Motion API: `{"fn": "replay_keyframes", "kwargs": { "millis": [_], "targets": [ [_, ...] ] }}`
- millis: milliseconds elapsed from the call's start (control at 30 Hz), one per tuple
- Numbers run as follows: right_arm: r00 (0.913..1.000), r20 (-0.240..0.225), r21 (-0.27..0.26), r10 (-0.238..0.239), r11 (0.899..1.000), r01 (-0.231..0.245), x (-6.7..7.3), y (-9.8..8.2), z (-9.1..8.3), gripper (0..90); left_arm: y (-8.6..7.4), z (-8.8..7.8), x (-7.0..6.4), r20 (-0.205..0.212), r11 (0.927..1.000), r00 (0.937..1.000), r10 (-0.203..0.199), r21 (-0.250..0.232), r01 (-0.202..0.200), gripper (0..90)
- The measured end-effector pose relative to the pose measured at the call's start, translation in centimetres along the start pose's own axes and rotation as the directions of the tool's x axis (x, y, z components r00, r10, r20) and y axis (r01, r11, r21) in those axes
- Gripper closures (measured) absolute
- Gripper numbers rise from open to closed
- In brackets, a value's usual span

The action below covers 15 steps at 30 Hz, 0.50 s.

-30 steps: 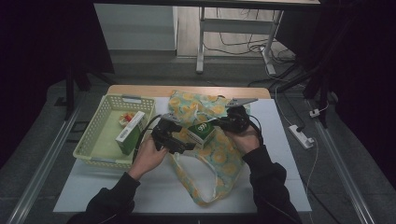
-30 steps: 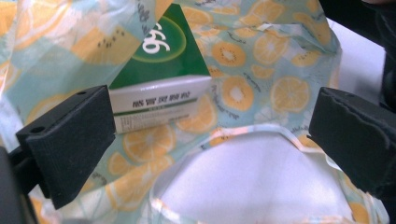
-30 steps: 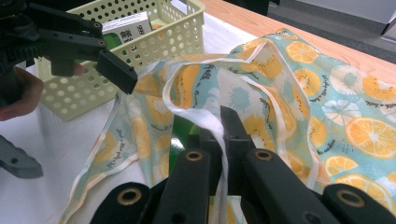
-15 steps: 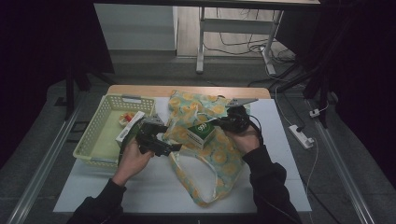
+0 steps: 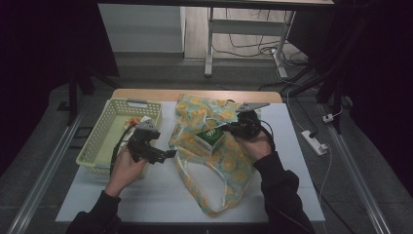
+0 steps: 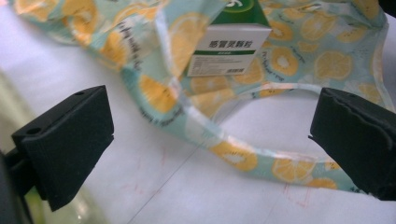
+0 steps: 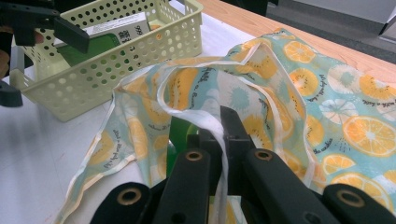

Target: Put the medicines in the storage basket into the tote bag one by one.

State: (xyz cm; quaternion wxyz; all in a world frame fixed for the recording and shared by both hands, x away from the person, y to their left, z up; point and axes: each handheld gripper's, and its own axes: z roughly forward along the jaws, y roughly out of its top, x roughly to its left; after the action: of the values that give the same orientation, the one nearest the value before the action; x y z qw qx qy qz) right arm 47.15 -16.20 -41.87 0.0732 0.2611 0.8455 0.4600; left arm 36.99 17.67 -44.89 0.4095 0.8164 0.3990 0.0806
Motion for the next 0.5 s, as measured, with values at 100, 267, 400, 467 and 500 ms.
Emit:
{"fn": "replay_keyframes", "kwargs": {
  "millis": [100, 267, 400, 467, 500],
  "targets": [
    [1.0, 0.001, -0.002, 0.001, 1.0, -0.001, 0.0, 0.0, 0.0, 89.3, -0.3, -0.7, 0.3, -0.011, 0.9998, 0.9998, -0.019, 0.002, 0.019, 0.0],
    [1.0, 0.003, -0.004, -0.002, 1.0, 0.002, 0.0, 0.0, -0.2, 89.3, -0.8, -1.7, 1.0, -0.053, 0.9994, 0.998, -0.034, 0.005, 0.035, 0.0],
    [1.0, 0.004, -0.004, -0.003, 1.0, 0.003, -0.1, 0.0, -0.2, 89.3, -1.1, -2.4, 1.5, -0.086, 0.9989, 0.9953, -0.044, 0.01, 0.045, 0.0],
    [1.0, 0.004, -0.003, -0.003, 1.0, 0.003, -0.1, 0.0, -0.2, 89.3, -1.2, -2.8, 1.7, -0.104, 0.9988, 0.9936, -0.046, 0.011, 0.047, 0.0],
    [1.0, 0.004, -0.003, -0.003, 1.0, 0.003, -0.1, 0.0, -0.2, 89.3, -1.3, -3.0, 1.9, -0.119, 0.9989, 0.9919, -0.044, 0.013, 0.046, 0.0]
  ]
}}
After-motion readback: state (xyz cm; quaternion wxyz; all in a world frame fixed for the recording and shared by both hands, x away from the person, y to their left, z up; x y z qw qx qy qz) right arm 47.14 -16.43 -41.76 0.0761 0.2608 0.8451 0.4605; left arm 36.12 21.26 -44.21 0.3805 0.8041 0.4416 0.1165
